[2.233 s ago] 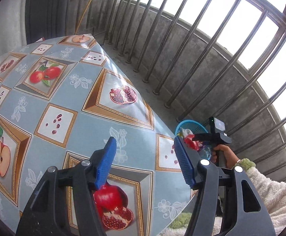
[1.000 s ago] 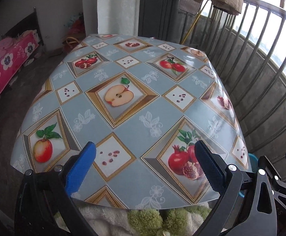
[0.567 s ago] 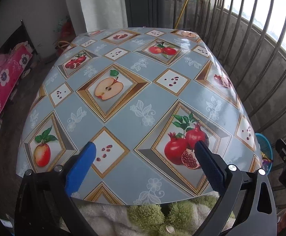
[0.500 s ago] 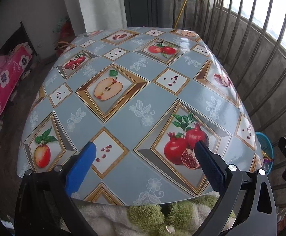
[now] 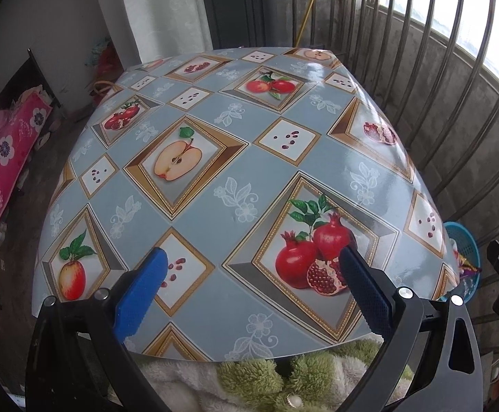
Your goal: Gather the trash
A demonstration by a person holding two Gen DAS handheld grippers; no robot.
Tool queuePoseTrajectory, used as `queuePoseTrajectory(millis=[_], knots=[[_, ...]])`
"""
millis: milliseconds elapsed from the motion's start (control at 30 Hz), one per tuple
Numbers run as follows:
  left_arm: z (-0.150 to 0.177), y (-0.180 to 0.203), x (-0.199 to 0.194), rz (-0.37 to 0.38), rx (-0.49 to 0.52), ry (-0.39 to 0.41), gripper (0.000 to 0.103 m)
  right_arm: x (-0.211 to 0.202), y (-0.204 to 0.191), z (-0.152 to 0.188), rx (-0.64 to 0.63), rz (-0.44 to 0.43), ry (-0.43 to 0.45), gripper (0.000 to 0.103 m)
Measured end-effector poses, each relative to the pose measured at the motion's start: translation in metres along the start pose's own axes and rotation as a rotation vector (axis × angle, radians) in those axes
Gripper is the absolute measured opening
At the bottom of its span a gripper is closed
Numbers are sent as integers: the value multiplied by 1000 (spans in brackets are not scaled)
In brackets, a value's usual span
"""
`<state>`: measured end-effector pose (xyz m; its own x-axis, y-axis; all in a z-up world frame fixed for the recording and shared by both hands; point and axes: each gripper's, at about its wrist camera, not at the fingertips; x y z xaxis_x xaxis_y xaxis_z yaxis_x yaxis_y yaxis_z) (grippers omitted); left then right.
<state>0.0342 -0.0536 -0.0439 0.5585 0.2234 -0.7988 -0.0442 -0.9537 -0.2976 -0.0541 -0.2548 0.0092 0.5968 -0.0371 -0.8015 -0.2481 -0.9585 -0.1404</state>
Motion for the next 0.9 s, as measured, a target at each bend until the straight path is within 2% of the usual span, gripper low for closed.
queuePoseTrajectory(millis=[900], knots=[[-2, 7, -8, 7, 27, 20, 96, -3, 7, 2, 6, 11, 7, 98]])
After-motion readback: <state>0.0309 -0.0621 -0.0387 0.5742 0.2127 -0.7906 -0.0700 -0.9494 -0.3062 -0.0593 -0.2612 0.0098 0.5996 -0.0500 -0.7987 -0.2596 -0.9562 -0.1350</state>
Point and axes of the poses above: each gripper's, at about its wrist camera, not at the fingertips, and x roughly the way its jaws point, y to its right, z to its underside, and after that the axes turned 14 degrees about -z, right-handed
